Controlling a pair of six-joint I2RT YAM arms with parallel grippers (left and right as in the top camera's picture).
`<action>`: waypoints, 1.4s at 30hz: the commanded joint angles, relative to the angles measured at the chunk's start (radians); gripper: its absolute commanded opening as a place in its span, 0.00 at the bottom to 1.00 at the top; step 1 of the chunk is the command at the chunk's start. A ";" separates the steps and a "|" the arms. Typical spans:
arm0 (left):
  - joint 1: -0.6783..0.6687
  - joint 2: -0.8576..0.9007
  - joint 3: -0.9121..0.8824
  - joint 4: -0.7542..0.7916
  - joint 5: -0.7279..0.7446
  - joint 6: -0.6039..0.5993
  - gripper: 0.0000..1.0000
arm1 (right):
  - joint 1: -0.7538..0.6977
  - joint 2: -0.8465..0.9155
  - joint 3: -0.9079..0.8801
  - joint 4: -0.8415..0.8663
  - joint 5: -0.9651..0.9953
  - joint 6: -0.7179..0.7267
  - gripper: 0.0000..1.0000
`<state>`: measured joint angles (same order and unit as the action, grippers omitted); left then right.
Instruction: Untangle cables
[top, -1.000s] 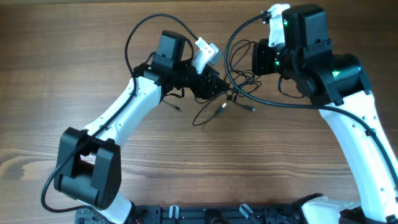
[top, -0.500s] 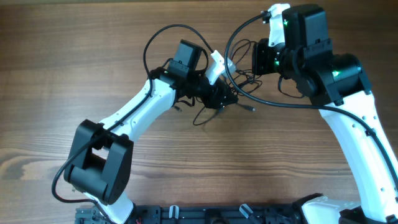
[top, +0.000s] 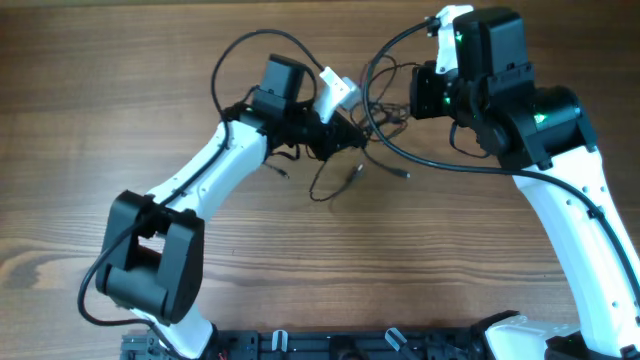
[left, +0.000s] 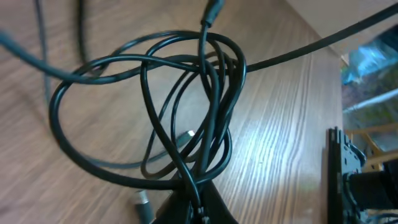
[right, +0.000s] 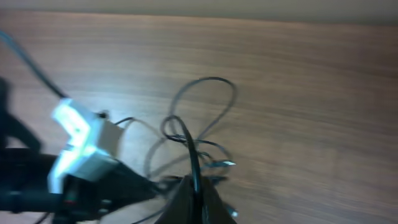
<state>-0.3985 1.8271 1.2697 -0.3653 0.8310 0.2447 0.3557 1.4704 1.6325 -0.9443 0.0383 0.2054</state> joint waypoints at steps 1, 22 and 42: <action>0.047 -0.060 0.017 0.003 0.084 -0.017 0.04 | -0.014 0.041 -0.005 0.000 0.161 0.016 0.04; 0.279 -0.308 0.017 -0.079 0.051 -0.021 0.04 | -0.187 0.392 -0.005 0.056 0.163 0.056 0.04; 0.426 -0.394 0.017 -0.175 0.105 -0.016 0.04 | -0.321 0.441 -0.005 0.045 0.078 0.003 0.25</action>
<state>0.0090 1.4700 1.2701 -0.5381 0.8963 0.2268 0.0734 1.8866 1.6306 -0.8970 0.1047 0.2272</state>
